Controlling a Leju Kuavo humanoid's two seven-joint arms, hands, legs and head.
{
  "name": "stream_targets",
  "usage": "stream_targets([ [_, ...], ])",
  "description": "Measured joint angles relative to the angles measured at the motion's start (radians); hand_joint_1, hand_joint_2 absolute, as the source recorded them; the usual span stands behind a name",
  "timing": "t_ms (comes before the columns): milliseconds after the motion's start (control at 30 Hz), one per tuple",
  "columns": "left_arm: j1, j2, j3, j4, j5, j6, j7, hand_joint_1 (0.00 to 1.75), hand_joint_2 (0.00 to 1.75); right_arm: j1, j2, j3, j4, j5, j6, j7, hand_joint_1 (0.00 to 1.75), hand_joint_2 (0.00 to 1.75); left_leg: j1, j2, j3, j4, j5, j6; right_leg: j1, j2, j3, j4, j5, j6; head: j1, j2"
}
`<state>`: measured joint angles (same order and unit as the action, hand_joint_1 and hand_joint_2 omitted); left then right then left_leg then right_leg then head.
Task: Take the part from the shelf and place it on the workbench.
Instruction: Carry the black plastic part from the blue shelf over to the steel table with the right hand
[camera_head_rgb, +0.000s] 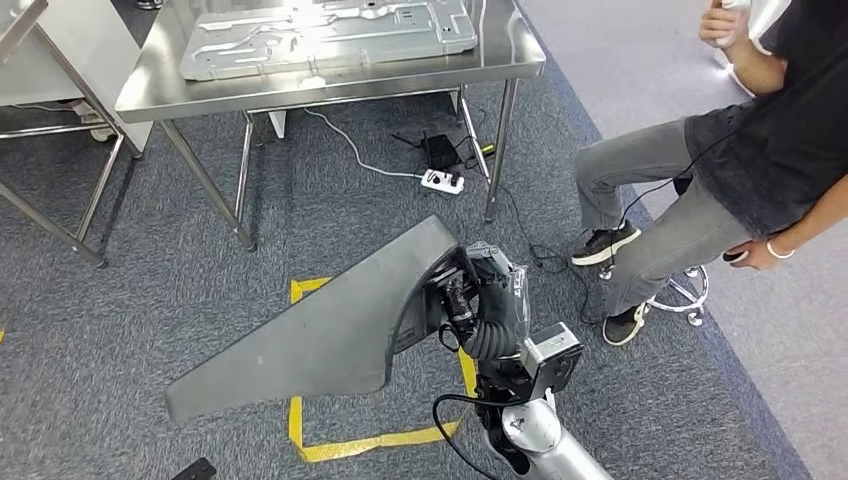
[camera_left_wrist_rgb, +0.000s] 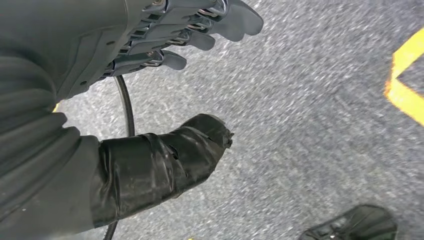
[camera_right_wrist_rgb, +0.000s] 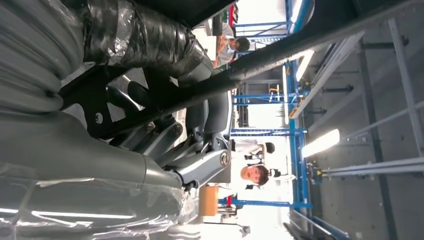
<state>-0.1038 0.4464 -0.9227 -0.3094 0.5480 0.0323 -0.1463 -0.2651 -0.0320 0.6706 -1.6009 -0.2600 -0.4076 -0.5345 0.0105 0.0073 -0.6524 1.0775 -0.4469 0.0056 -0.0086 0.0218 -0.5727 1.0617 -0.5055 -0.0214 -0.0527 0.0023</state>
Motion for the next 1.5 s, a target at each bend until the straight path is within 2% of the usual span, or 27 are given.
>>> stream_targets([
  [67, -0.002, 0.001, 0.000, 0.000, 0.000, 0.000, 0.001, 0.00, 1.75, -0.001, 0.000, 0.000, 0.000, 0.005, -0.004, 0.002, 1.71, 1.75, -0.008, -0.001, 0.014, -0.031, -0.007, 0.006, 0.000, -0.001, 0.004, -0.008, -0.002, 0.010, -0.001, 0.000],
  [133, -0.003, 0.001, -0.001, 0.000, 0.000, 0.000, 0.001, 0.00, 1.75, -0.001, 0.000, 0.000, 0.000, 0.009, -0.006, 0.003, 1.71, 1.75, -0.005, -0.005, 0.025, -0.048, -0.008, 0.012, 0.000, -0.006, 0.011, -0.017, -0.006, 0.022, -0.001, 0.000],
  [200, -0.001, 0.001, -0.001, 0.000, 0.000, 0.000, 0.001, 0.00, 1.75, -0.004, 0.000, 0.000, -0.001, 0.013, -0.007, 0.003, 1.71, 1.75, 0.001, -0.012, 0.045, -0.065, -0.008, 0.022, 0.000, -0.010, -0.003, 0.023, -0.027, 0.032, 0.000, 0.000],
  [233, -0.001, 0.001, -0.001, 0.000, 0.000, 0.000, 0.002, 0.00, 1.75, -0.004, 0.000, 0.000, -0.001, 0.015, -0.008, 0.004, 1.71, 1.75, 0.003, -0.015, 0.054, -0.070, -0.010, 0.028, 0.000, -0.011, -0.029, 0.074, -0.048, 0.034, 0.002, 0.000],
  [300, -0.002, 0.000, -0.001, 0.000, 0.000, 0.000, 0.002, 0.00, 1.75, -0.003, 0.000, 0.000, 0.001, 0.016, -0.009, 0.005, 1.71, 1.75, 0.001, -0.025, 0.063, -0.072, -0.017, 0.034, -0.001, -0.012, -0.107, 0.201, -0.089, 0.038, 0.003, 0.000],
  [333, -0.001, 0.000, -0.001, 0.000, 0.000, 0.000, 0.002, 0.00, 1.75, -0.001, 0.000, 0.000, 0.002, 0.016, -0.009, 0.005, 1.71, 1.75, 0.001, -0.032, 0.067, -0.071, -0.021, 0.035, -0.001, -0.012, -0.138, 0.240, -0.091, 0.039, 0.003, 0.000],
  [367, 0.000, -0.001, -0.001, 0.000, 0.000, 0.000, 0.002, 0.00, 1.75, 0.000, 0.000, 0.000, 0.003, 0.016, -0.009, 0.005, 1.71, 1.75, 0.001, -0.040, 0.072, -0.070, -0.026, 0.034, -0.001, -0.012, -0.153, 0.244, -0.072, 0.039, 0.004, 0.000],
  [433, 0.002, -0.002, -0.001, 0.000, 0.000, 0.000, 0.002, 0.00, 1.75, 0.001, 0.000, 0.000, 0.004, 0.016, -0.009, 0.006, 1.71, 1.75, 0.001, -0.057, 0.086, -0.065, -0.039, 0.030, -0.001, -0.003, -0.125, 0.146, 0.014, 0.036, 0.004, 0.000],
  [500, -0.001, -0.003, -0.001, 0.000, 0.000, 0.000, 0.002, 0.00, 1.75, -0.001, 0.000, 0.000, 0.005, 0.017, -0.009, 0.006, 1.71, 1.75, 0.000, -0.072, 0.091, -0.058, -0.054, 0.022, -0.003, 0.028, -0.076, 0.030, 0.064, 0.030, 0.002, 0.000],
  [567, -0.004, -0.004, -0.001, 0.000, 0.000, 0.000, 0.002, 0.00, 1.75, -0.001, 0.000, 0.000, 0.006, 0.018, -0.009, 0.006, 1.71, 1.75, 0.004, -0.086, 0.088, -0.057, -0.059, 0.010, -0.002, 0.045, -0.055, -0.008, 0.058, 0.024, 0.000, 0.000],
  [633, -0.001, -0.004, -0.002, 0.000, 0.000, -0.001, 0.002, 0.00, 1.75, -0.002, 0.000, 0.001, 0.006, 0.019, -0.009, 0.006, 1.71, 1.75, 0.010, -0.094, 0.088, -0.063, -0.060, -0.003, -0.001, 0.032, -0.045, -0.020, 0.056, 0.015, 0.001, 0.000],
  [700, 0.000, -0.004, -0.002, 0.000, 0.000, -0.001, 0.002, 0.00, 1.75, -0.005, 0.000, 0.000, 0.006, 0.021, -0.009, 0.006, 1.71, 1.75, 0.010, -0.066, 0.075, -0.033, -0.074, -0.015, -0.004, 0.016, -0.027, -0.037, 0.054, 0.003, -0.003, 0.000],
  [767, -0.005, -0.005, -0.002, 0.000, 0.001, -0.001, 0.002, 0.00, 1.75, -0.006, 0.000, 0.000, 0.006, 0.022, -0.009, 0.006, 1.71, 1.75, 0.010, -0.029, 0.018, 0.069, -0.113, -0.025, -0.006, 0.002, -0.011, -0.046, 0.047, -0.004, -0.007, 0.000],
  [800, -0.005, -0.005, -0.002, 0.000, 0.001, -0.001, 0.002, 0.00, 1.75, -0.006, 0.000, 0.000, 0.006, 0.022, -0.009, 0.006, 1.71, 1.75, 0.011, -0.022, -0.023, 0.134, -0.134, -0.028, -0.005, -0.005, -0.005, -0.046, 0.042, -0.006, -0.007, 0.000],
  [833, -0.004, -0.005, -0.002, 0.000, 0.001, -0.001, 0.002, 0.00, 1.75, -0.005, 0.000, 0.000, 0.007, 0.022, -0.009, 0.006, 1.71, 1.75, 0.011, -0.018, -0.058, 0.185, -0.144, -0.031, -0.005, -0.010, 0.001, -0.046, 0.036, -0.006, -0.007, 0.000],
  [867, -0.002, -0.005, -0.002, 0.000, 0.001, -0.002, 0.002, 0.00, 1.75, -0.004, 0.000, 0.000, 0.007, 0.022, -0.009, 0.006, 1.71, 1.75, 0.012, -0.016, -0.079, 0.206, -0.135, -0.033, -0.005, -0.013, 0.008, -0.046, 0.030, -0.005, -0.008, 0.000],
  [900, -0.001, -0.005, -0.002, 0.000, 0.001, -0.002, 0.002, 0.00, 1.75, -0.004, 0.000, 0.000, 0.008, 0.022, -0.009, 0.006, 1.71, 1.75, 0.012, -0.015, -0.083, 0.193, -0.107, -0.033, -0.005, -0.016, 0.017, -0.045, 0.023, -0.005, -0.007, 0.000],
  [967, -0.001, -0.004, -0.002, 0.000, 0.001, -0.002, 0.002, 0.00, 1.75, -0.004, 0.000, 0.000, 0.008, 0.022, -0.009, 0.006, 1.71, 1.75, 0.012, -0.012, -0.037, 0.067, -0.019, -0.030, -0.005, -0.020, 0.036, -0.046, 0.009, -0.001, -0.007, 0.000],
  [1000, -0.001, -0.004, -0.002, 0.000, 0.001, -0.002, 0.002, 0.00, 1.75, -0.006, 0.000, 0.000, 0.008, 0.022, -0.008, 0.005, 1.71, 1.75, 0.010, -0.010, -0.008, 0.006, 0.009, -0.026, -0.003, -0.021, 0.043, -0.046, 0.003, 0.003, -0.007, 0.000],
  [1067, -0.003, -0.004, -0.003, 0.000, 0.001, -0.002, 0.002, 0.00, 1.75, -0.007, 0.000, 0.000, 0.008, 0.021, -0.008, 0.004, 1.71, 1.75, 0.003, -0.008, 0.021, -0.057, 0.019, -0.015, -0.001, -0.022, 0.048, -0.049, -0.005, 0.012, -0.007, 0.000],
  [1200, -0.002, -0.004, -0.004, 0.000, 0.001, -0.002, 0.002, 0.00, 1.75, -0.007, 0.000, 0.001, 0.007, 0.012, -0.004, 0.001, 1.71, 1.75, 0.003, -0.012, 0.037, -0.069, 0.000, 0.010, 0.000, -0.022, 0.051, -0.039, -0.024, 0.034, -0.005, 0.000],
  [1267, -0.002, -0.004, -0.004, 0.000, 0.001, -0.001, 0.002, 0.00, 1.75, -0.009, 0.000, 0.000, 0.006, 0.009, -0.003, 0.000, 1.71, 1.75, 0.006, -0.012, 0.054, -0.075, -0.007, 0.024, -0.001, -0.022, 0.005, 0.053, -0.062, 0.039, -0.003, 0.000],
  [1333, -0.003, -0.005, -0.004, 0.000, 0.002, -0.002, 0.002, 0.00, 1.75, -0.005, 0.000, 0.000, 0.006, 0.007, -0.003, -0.001, 1.71, 1.75, 0.002, -0.013, 0.064, -0.075, -0.017, 0.033, 0.000, -0.022, -0.085, 0.195, -0.104, 0.039, -0.002, 0.000],
  [1367, -0.002, -0.005, -0.004, 0.000, 0.005, -0.002, 0.002, 0.00, 1.75, -0.002, 0.000, 0.001, 0.007, 0.007, 0.000, -0.003, 1.71, 1.75, 0.000, -0.015, 0.070, -0.075, -0.023, 0.035, 0.000, -0.022, -0.123, 0.242, -0.107, 0.038, -0.002, 0.000],
  [1400, 0.000, -0.005, -0.004, 0.000, 0.010, -0.002, 0.001, 0.00, 1.75, 0.001, 0.000, 0.001, 0.008, 0.007, 0.004, -0.005, 1.71, 1.75, -0.001, -0.016, 0.078, -0.074, -0.030, 0.035, 0.000, -0.022, -0.146, 0.256, -0.091, 0.037, -0.002, 0.000],
  [1433, 0.001, -0.005, -0.004, 0.000, 0.015, -0.003, 0.001, 0.00, 1.75, 0.003, 0.001, 0.001, 0.010, 0.008, 0.009, -0.009, 1.71, 1.75, -0.002, -0.019, 0.089, -0.074, -0.037, 0.034, 0.000, -0.022, -0.148, 0.230, -0.054, 0.034, -0.002, 0.000],
  [1500, 0.001, -0.006, -0.004, 0.000, 0.024, -0.004, 0.001, 0.00, 1.75, 0.004, 0.004, 0.002, 0.014, 0.010, 0.020, -0.017, 1.71, 1.75, -0.003, -0.023, 0.111, -0.073, -0.055, 0.030, 0.004, -0.020, -0.110, 0.104, 0.044, 0.022, -0.002, 0.000],
])
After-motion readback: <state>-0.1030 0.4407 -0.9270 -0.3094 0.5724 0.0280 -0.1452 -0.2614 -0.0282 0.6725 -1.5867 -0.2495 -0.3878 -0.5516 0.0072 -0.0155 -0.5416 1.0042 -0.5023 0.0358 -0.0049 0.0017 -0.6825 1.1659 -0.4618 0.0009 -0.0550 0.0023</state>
